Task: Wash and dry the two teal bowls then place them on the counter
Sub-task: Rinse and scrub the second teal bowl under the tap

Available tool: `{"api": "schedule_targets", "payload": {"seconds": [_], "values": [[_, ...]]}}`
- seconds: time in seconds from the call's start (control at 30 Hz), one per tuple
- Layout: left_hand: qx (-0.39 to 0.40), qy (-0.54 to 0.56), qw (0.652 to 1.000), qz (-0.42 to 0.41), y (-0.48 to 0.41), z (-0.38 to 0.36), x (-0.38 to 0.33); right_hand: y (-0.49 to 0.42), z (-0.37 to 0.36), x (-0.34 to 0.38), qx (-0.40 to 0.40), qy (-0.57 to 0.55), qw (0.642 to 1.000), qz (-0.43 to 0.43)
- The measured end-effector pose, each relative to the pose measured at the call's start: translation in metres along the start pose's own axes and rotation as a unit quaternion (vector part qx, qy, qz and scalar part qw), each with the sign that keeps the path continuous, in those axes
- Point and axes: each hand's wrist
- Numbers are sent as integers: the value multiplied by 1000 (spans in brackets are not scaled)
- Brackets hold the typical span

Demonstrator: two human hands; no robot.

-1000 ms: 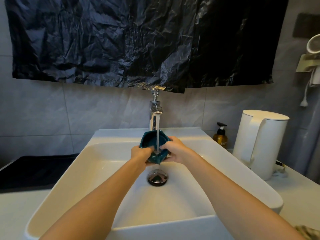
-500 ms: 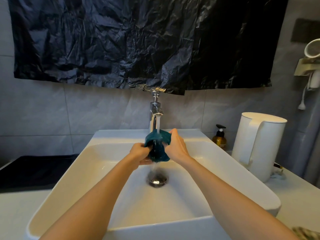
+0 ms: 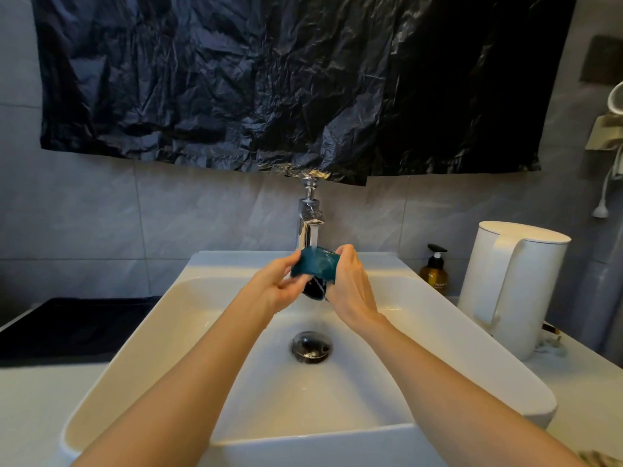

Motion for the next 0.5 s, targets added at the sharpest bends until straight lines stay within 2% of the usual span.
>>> {"api": "schedule_targets", "payload": {"seconds": [0.1, 0.17, 0.2, 0.23, 0.33, 0.4, 0.5], "values": [[-2, -9, 999, -42, 0, -3, 0, 0, -5, 3, 42, -106, 993, -25], [-6, -30, 996, -79, 0, -1, -2, -3, -4, 8, 110, -196, 972, -72], [-8, -46, 994, -97, -1, 0, -3, -5, 0, 11, 156, -250, 949, -114], [-5, -60, 992, -110, -2, 3, -4, -8, 6, 12, 201, -317, 911, -171], [36, -110, 984, -137, -4, 8, -6, -18, 17, 9, 299, -508, 750, -300], [70, -174, 971, -148, -7, 10, -6, -18, 18, 9, 282, -535, 716, -349], [108, -275, 941, -163, -9, 11, 1, -16, 13, 9, 257, -490, 715, -427]]}}
Point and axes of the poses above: each hand's wrist, its own y-axis away from the middle knuckle, its own z-axis out of the back of the hand, x = y × z, and after that the axes turned 4 degrees about -x, right-handed
